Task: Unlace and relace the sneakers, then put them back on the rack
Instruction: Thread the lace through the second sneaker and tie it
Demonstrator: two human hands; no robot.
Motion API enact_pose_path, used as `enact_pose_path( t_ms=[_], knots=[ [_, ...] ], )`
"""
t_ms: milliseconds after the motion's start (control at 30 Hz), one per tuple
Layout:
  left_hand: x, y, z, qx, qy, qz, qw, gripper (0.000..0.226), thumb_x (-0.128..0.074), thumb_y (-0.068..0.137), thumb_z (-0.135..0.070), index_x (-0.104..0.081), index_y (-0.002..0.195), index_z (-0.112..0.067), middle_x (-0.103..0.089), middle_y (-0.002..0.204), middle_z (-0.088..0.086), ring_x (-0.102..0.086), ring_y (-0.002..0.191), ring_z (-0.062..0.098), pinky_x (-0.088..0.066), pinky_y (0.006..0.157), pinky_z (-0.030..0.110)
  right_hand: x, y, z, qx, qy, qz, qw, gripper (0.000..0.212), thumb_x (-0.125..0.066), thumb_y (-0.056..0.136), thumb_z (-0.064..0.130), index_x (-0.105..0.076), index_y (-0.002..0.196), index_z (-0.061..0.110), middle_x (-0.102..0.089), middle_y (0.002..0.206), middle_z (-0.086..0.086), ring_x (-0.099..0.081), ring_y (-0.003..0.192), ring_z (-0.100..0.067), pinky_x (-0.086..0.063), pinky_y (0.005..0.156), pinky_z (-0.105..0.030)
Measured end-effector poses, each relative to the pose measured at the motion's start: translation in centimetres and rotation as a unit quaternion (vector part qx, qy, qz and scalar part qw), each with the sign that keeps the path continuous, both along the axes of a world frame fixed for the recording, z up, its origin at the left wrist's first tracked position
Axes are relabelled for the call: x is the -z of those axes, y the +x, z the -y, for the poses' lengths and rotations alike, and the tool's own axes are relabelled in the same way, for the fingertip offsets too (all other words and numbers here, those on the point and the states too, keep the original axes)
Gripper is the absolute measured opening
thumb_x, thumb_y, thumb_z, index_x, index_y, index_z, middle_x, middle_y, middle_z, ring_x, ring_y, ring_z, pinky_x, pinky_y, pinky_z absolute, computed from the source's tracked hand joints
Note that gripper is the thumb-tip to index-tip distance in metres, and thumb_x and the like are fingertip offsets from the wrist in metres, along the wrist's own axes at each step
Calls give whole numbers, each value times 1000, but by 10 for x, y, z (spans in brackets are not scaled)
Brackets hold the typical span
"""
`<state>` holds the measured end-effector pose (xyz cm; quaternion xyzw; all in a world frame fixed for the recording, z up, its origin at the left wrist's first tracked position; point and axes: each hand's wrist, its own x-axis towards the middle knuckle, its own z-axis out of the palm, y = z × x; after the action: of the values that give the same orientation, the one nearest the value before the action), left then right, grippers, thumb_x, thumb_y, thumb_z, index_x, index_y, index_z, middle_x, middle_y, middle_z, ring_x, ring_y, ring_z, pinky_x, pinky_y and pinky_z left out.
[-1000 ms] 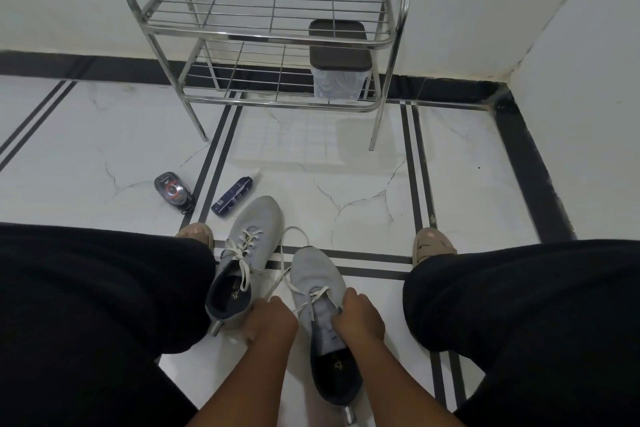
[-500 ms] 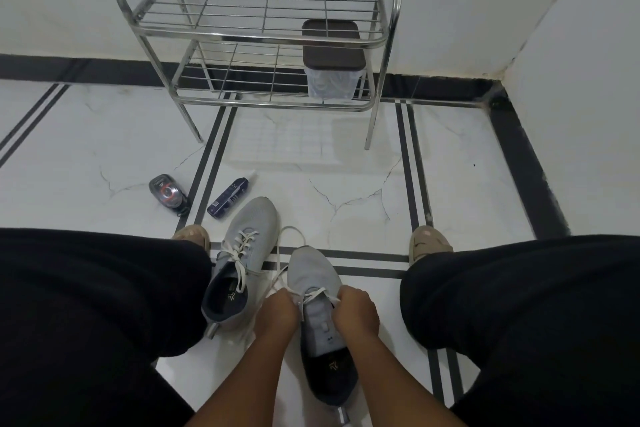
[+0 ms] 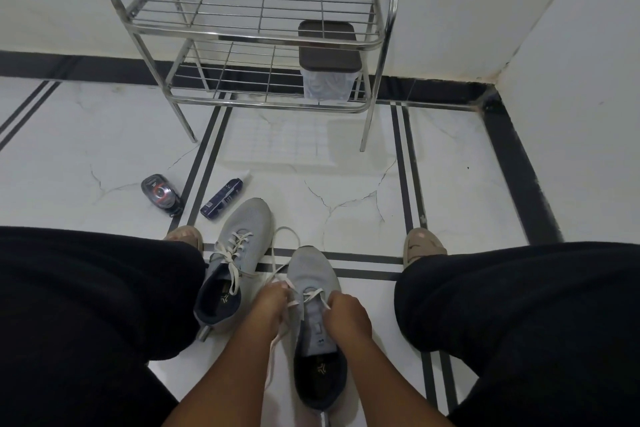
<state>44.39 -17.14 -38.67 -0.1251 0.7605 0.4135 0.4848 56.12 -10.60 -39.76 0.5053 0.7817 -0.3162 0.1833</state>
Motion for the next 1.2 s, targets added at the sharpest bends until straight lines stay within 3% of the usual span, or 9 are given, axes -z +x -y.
enact_pose_path(
  t_ms=[133,267,467,600,700,833,967,1033,1200],
  knots=[
    [-16,0,-9,-11,23,52,998,18,-49,97,-15,-54,81,-9,-52,76,9,-49,66,20,-43,57,31,-1,1,0,3,-23,-1,1000,18,-51,93,23,-58,106,15,-62,109,-6,-61,97,-24,-46,73,-30],
    [-17,-3,-25,110,47,-18,993,23,-47,97,-21,-63,106,-7,-64,107,16,-60,93,30,-51,83,37,-8,-4,-5,140,-89,-48,985,35,-41,98,39,-61,112,14,-63,115,-8,-59,103,-25,-45,80,-29],
    [-39,-5,-34,170,127,-160,964,31,-36,102,-22,-64,95,-12,-63,88,1,-58,87,15,-42,68,21,-38,-32,-35,432,-167,-241,853,54,-29,101,46,-70,83,16,-71,99,-5,-63,93,-22,-50,94,-41],
    [-56,-5,-40,234,187,-202,932,31,-41,101,-26,-64,94,-6,-60,74,-1,-57,71,10,-42,68,23,-59,-38,-45,428,-297,-337,784,48,-45,97,50,-73,97,12,-72,100,-2,-64,97,-17,-51,89,-36],
    [-54,-6,-36,275,182,-216,919,35,-44,100,-28,-64,90,-2,-57,66,-3,-53,66,12,-42,70,27,-68,-37,-50,430,-360,-386,732,25,-62,93,30,-70,100,7,-72,104,-7,-66,99,-21,-52,93,-37],
    [-40,-8,-26,284,129,-208,927,31,-44,99,-24,-60,75,-16,-56,64,-4,-51,62,13,-39,62,27,-80,-38,-55,452,-397,-399,692,16,-57,96,23,-67,97,11,-69,106,-3,-62,105,-20,-45,96,-36],
    [-16,-14,-8,289,10,-208,934,29,-44,96,-20,-61,72,-19,-66,79,6,-62,80,27,-48,76,36,-99,-38,-66,473,-460,-440,610,18,-47,101,23,-56,87,18,-63,72,4,-61,79,-13,-35,101,-39],
    [2,-18,2,281,-37,-184,941,23,-47,94,-18,-66,83,-11,-69,92,13,-65,91,30,-50,80,35,-110,-38,-72,471,-452,-456,605,16,-44,101,18,-57,93,17,-58,63,5,-55,67,-12,-38,94,-37],
    [10,-23,12,285,-158,-177,929,21,-54,91,-15,-65,105,-2,-67,110,15,-64,103,31,-48,77,31,-135,-38,-83,458,-279,-512,671,25,-37,100,3,-59,108,10,-62,80,-1,-59,72,-13,-48,81,-31]
  ],
)
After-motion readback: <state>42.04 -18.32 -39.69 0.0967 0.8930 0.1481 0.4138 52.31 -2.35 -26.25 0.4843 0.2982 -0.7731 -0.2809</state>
